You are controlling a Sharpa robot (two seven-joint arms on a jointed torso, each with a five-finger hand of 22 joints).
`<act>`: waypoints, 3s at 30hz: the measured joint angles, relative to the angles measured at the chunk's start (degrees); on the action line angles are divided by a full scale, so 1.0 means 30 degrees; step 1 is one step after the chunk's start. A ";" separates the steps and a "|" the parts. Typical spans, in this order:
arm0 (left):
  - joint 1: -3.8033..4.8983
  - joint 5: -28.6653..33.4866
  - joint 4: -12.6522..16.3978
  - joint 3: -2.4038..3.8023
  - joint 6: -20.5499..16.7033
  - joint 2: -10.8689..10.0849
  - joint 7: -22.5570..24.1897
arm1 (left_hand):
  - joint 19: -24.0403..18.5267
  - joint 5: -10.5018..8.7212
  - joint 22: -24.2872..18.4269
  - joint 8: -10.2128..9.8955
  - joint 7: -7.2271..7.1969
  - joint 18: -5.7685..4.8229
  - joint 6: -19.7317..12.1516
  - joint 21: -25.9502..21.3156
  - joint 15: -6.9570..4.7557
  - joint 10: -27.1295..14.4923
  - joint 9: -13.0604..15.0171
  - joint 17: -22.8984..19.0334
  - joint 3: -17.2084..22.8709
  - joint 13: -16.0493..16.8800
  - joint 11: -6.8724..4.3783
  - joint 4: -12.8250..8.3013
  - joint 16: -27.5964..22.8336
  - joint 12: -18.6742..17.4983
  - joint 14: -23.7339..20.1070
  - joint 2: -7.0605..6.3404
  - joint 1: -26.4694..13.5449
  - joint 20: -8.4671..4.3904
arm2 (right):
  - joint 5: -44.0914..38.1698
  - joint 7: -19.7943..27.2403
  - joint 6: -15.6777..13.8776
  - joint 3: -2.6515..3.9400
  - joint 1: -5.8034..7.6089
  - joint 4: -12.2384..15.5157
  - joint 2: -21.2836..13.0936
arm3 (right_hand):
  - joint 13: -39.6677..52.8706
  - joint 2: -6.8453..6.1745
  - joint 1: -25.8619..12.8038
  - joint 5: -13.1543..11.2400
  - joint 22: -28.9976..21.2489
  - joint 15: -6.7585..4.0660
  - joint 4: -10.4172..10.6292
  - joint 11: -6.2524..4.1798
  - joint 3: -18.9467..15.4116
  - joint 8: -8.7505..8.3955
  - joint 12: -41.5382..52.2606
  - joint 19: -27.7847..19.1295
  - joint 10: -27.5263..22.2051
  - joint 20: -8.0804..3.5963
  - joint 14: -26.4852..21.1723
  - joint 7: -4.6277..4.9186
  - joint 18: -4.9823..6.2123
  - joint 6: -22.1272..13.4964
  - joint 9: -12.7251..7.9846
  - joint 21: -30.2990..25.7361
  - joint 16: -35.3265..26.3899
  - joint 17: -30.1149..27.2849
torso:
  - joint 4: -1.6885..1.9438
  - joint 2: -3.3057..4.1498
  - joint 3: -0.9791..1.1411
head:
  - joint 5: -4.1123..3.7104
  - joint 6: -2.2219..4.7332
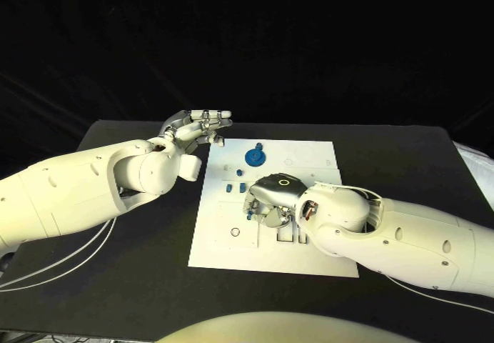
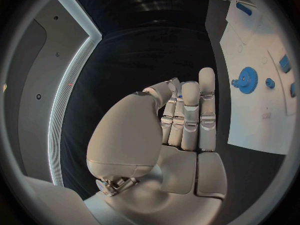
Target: Assemble the parts on the task board
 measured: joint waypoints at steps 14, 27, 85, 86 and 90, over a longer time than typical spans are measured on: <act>0.0000 -0.0004 0.0005 -0.0001 0.0035 -0.0013 -0.0079 | -0.0069 0.0000 0.0001 0.0000 0.0070 0.0002 -0.0071 0.0000 0.0001 -0.0070 0.0001 -0.0049 0.0000 -0.0001 0.0070 0.0000 0.0000 0.0000 0.0000 0.0000 0.0000 -0.0069 | -0.0459 -0.0134 0.0350 -0.0161 0.0001 -0.0146 0.0255 | -0.0425 -0.1102 -0.1304 0.0303 -0.1266 0.0766 0.0168 0.0918 -0.0859 -0.0674 -0.1092 -0.0592 -0.2245 0.0591 0.0062 0.0970 0.0001 -0.2121 -0.0474 -0.0618 -0.0147 -0.0334 | 0.0002 0.0002 0.0000 | -0.0004 -0.0026; -0.0002 -0.0032 -0.0028 -0.0001 0.0170 -0.0029 -0.0226 | -0.0069 0.0000 0.0038 -0.0001 0.0070 0.0003 -0.0071 0.0000 0.0066 -0.0183 -0.0015 -0.0150 0.0067 -0.0002 0.0044 -0.0175 -0.0073 0.0000 -0.0066 0.0000 0.0000 -0.0069 | -0.0532 -0.0293 -0.1063 -0.0198 -0.0075 0.0995 -0.1170 | -0.0331 -0.1357 -0.1044 0.0601 -0.3236 0.0994 -0.0127 0.1176 -0.1662 -0.0666 -0.0654 -0.1478 -0.3326 0.0854 -0.0380 0.1145 0.0293 -0.2708 -0.0651 -0.1797 -0.1699 -0.2171 | 0.0004 0.0002 0.0020 | -0.0057 0.0022; -0.0018 -0.0259 -0.0115 -0.0009 0.0528 -0.0049 -0.0483 | -0.0068 0.0072 0.0075 -0.0001 0.0135 0.0001 -0.0139 0.0000 -0.0001 -0.0208 -0.0010 -0.0231 0.0081 -0.0003 0.0072 -0.0186 -0.0145 0.0077 -0.0137 0.0000 0.0000 -0.0068 | 0.0048 -0.0483 0.0798 0.0177 0.1762 0.0550 -0.4097 | -0.0366 -0.0164 -0.0221 0.0949 -0.1809 0.0544 0.0167 0.0298 -0.2776 -0.0362 0.0785 -0.0644 -0.1602 0.0441 0.0070 0.0153 0.0294 -0.0955 -0.0475 -0.1068 -0.1441 -0.2329 | -0.0185 -0.0035 0.0038 | -0.0505 0.0500; -0.0018 -0.0260 -0.0115 -0.0009 0.0531 -0.0049 -0.0487 | -0.0069 0.0072 0.0074 0.0000 0.0135 0.0000 -0.0139 0.0000 -0.0002 -0.0208 -0.0011 -0.0231 0.0081 -0.0003 0.0071 -0.0186 -0.0145 0.0077 -0.0136 0.0000 0.0000 -0.0068 | 0.0036 -0.0483 0.0781 0.0179 0.1757 0.0522 -0.4078 | -0.0365 -0.0164 -0.0220 0.0909 -0.1769 0.0530 0.0214 0.0324 -0.2730 -0.0362 0.0785 -0.0608 -0.1572 0.0405 0.0057 0.0101 0.0293 -0.0903 -0.0474 -0.1050 -0.1441 -0.2313 | -0.0185 -0.0035 0.0038 | -0.0507 0.0498; -0.0019 -0.0262 -0.0126 -0.0009 0.0544 -0.0047 -0.0505 | -0.0069 0.0072 0.0073 0.0000 0.0135 0.0001 -0.0140 0.0000 -0.0001 -0.0208 -0.0010 -0.0231 0.0081 -0.0003 0.0072 -0.0186 -0.0145 0.0077 -0.0136 0.0001 0.0000 -0.0068 | -0.0017 -0.0511 0.0623 0.0179 0.1728 0.0430 -0.4007 | -0.0368 -0.0006 -0.0317 0.0766 -0.1356 0.0406 0.0288 0.0166 -0.2434 -0.0159 0.0781 -0.0364 -0.1071 0.0303 0.0069 0.0042 0.0293 -0.0439 -0.0409 -0.0739 -0.1029 -0.1989 | -0.0185 -0.0035 0.0035 | -0.0526 0.0476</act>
